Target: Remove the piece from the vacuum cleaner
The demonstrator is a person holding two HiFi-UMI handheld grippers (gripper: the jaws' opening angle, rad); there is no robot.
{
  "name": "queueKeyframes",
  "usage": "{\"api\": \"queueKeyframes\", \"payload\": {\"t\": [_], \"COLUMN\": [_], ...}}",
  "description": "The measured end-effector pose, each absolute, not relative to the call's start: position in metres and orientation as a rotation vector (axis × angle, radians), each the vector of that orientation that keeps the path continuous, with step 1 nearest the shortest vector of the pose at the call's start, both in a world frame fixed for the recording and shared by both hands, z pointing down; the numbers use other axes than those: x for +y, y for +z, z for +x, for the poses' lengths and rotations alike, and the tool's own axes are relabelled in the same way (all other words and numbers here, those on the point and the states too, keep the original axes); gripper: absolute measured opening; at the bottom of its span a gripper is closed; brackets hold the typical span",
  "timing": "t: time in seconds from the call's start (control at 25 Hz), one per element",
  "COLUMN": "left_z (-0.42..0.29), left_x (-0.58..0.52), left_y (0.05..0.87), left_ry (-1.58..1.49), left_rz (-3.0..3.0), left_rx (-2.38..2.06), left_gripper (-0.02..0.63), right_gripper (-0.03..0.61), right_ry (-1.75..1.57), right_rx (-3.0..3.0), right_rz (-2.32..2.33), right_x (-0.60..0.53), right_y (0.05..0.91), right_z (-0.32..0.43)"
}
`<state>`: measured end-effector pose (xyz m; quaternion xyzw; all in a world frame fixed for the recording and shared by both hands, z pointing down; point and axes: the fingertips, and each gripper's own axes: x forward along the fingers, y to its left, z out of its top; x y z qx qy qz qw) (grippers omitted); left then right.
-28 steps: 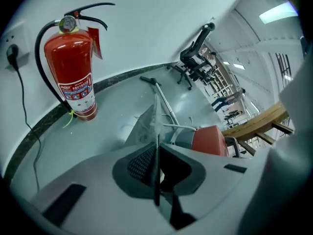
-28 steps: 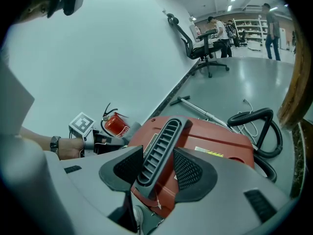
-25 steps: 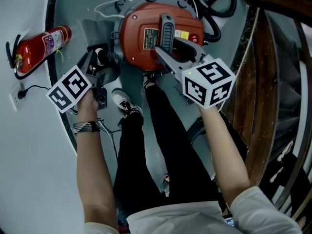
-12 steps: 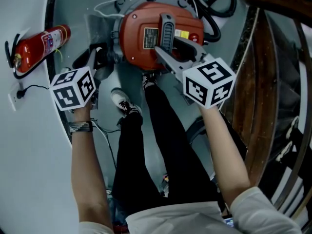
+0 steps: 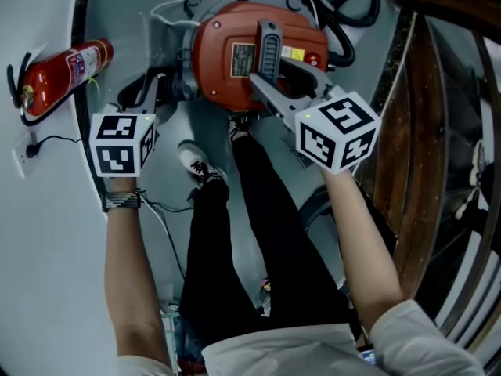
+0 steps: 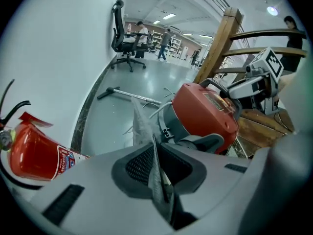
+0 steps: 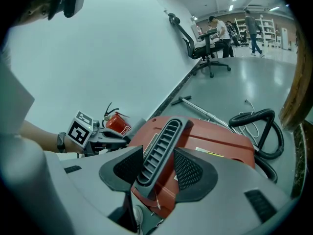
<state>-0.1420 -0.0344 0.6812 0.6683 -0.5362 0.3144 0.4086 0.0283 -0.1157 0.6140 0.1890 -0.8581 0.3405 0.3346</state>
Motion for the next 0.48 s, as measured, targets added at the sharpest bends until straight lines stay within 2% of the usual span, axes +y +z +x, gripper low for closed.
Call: {"api": "queueKeyframes", "payload": {"t": [0.24, 0.48], "left_z": [-0.1414, -0.1465], "left_x": [-0.0350, -0.0341], "left_y": [0.6810, 0.6814], "left_ry": [0.789, 0.584], "left_rz": [1.718, 1.599], "left_rx": [-1.352, -1.394], "left_gripper": [0.042, 0.033], "right_gripper": [0.193, 0.193], "right_ry": [0.886, 0.882], "right_rx": [-2.244, -2.250], "right_rz": [0.505, 0.511], "right_x": [-0.1156, -0.1162], "right_y": [0.6140, 0.6135], "right_z": [0.0287, 0.0289]}}
